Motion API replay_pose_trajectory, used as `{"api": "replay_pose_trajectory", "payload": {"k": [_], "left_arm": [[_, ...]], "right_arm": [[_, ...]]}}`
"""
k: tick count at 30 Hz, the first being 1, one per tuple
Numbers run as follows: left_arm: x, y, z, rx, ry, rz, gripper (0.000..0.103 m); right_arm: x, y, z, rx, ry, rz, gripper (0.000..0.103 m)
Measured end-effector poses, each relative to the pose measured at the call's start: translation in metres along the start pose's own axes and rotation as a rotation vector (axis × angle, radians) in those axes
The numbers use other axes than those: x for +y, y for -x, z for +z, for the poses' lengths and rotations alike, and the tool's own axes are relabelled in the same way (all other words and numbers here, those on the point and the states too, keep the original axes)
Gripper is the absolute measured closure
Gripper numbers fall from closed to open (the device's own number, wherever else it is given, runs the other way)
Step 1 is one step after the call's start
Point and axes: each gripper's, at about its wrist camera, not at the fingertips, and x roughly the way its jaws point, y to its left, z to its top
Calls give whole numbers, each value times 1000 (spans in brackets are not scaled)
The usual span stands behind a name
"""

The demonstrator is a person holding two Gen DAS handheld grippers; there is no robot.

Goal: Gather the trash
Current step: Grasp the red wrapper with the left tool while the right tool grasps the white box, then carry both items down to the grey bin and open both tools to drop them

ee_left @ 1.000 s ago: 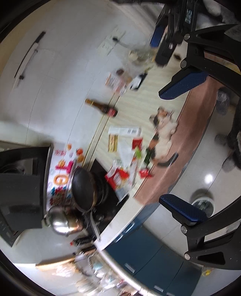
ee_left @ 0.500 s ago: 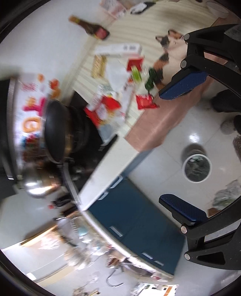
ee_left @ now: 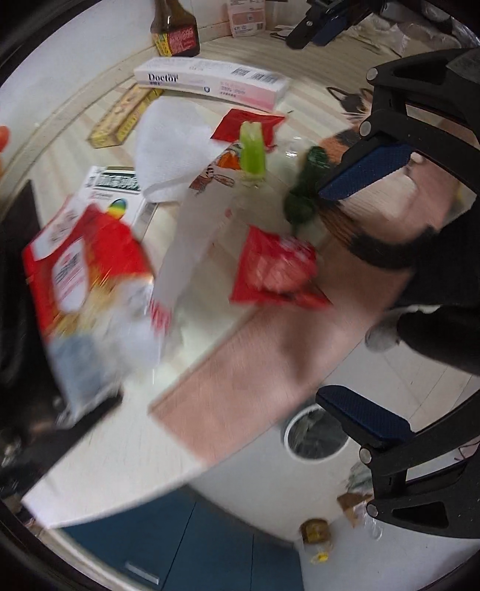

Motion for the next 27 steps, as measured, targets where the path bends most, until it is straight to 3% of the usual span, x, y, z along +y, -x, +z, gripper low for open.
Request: {"api": "replay_pose_trajectory", "payload": {"k": [2,3,4,5,7,8,9,12,14,19,27], "left_arm": [[-8,-16,7,22,-7,4,25],[-11,-21,8,32,-13,9,30],[-14,-27,9,40,-19,18,44],[-15,-30,9,44,-23,24,65],[-15,-32,9,48,-24,27,73],[-15,-30,7,37,-26,28,86],[-16,-29,6,33,-35,44,91],[-14,-23,5,9,-56,105,92],[-9,-20,5,-9,-57,140,93],[5,1,1,-78,-48,176,94],[33,58,-21,-223,-26,161,94]], "right_arm": [[4,-19,13,20,6,5,20],[6,-27,19,27,8,7,20],[9,-34,25,31,10,8,20],[11,-39,30,31,14,8,20],[17,-48,40,28,21,0,20],[20,-52,45,24,25,-6,20],[24,-57,48,23,30,-13,20],[33,-70,57,16,53,-36,25],[39,-81,61,29,85,-61,54],[39,-68,63,-40,94,-88,55],[57,13,32,-157,149,-20,55]]}}
